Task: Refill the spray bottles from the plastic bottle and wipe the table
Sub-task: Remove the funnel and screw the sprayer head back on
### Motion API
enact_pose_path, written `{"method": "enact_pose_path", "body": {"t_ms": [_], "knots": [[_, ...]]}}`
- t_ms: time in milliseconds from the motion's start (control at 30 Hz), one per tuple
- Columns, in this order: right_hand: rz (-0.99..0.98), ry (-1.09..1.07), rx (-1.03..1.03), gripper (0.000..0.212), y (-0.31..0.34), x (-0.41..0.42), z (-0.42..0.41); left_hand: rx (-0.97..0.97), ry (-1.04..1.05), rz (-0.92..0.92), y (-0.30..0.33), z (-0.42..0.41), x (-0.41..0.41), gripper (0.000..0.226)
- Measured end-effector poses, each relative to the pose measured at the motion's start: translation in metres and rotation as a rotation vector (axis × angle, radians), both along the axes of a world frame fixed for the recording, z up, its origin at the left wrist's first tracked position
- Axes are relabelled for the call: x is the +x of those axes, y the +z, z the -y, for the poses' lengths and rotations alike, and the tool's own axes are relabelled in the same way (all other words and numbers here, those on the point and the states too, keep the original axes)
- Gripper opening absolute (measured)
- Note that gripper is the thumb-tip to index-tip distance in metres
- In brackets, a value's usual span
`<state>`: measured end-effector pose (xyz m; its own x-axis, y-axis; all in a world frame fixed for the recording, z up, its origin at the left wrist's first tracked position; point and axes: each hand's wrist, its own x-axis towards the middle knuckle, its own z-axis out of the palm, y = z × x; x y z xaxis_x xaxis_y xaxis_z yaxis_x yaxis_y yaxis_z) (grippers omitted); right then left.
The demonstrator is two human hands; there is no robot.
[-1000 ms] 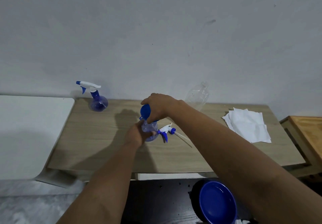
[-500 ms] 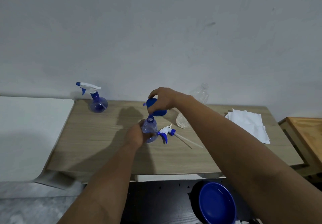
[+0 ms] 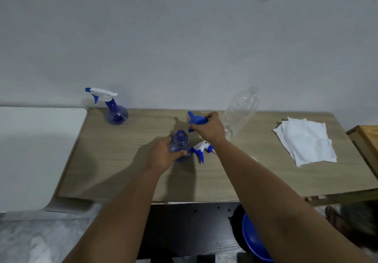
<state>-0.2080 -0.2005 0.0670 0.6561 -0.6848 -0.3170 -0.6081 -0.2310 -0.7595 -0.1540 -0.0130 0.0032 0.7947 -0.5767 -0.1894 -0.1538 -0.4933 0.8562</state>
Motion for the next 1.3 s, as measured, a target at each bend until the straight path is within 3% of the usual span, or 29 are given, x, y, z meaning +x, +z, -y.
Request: {"method": "enact_pose_path", "body": {"t_ms": [167,500,833,1000,1100,1300], "knots": [[-0.035,-0.063,-0.007,0.074,-0.053,0.005,-0.008,-0.014,0.024,-0.005,-0.009,0.001,0.001,0.063],[-0.192,0.037,-0.201,0.080,-0.052,-0.001,-0.010,-0.028,0.019,0.037,-0.009,0.002,0.000,0.066],[-0.362,0.144,-0.354,0.032,-0.037,-0.030,-0.011,-0.040,0.025,0.003,-0.002,0.003,-0.003,0.062],[-0.485,0.187,-0.314,0.031,-0.045,-0.044,-0.007,-0.050,0.045,-0.004,0.003,0.005,-0.009,0.059],[-0.452,0.183,-0.294,0.023,-0.053,-0.052,-0.005,-0.042,0.039,-0.004,0.001,0.004,-0.012,0.055],[-0.367,0.081,-0.143,0.027,-0.042,-0.059,0.002,-0.042,0.046,-0.012,0.008,0.000,-0.021,0.052]]}}
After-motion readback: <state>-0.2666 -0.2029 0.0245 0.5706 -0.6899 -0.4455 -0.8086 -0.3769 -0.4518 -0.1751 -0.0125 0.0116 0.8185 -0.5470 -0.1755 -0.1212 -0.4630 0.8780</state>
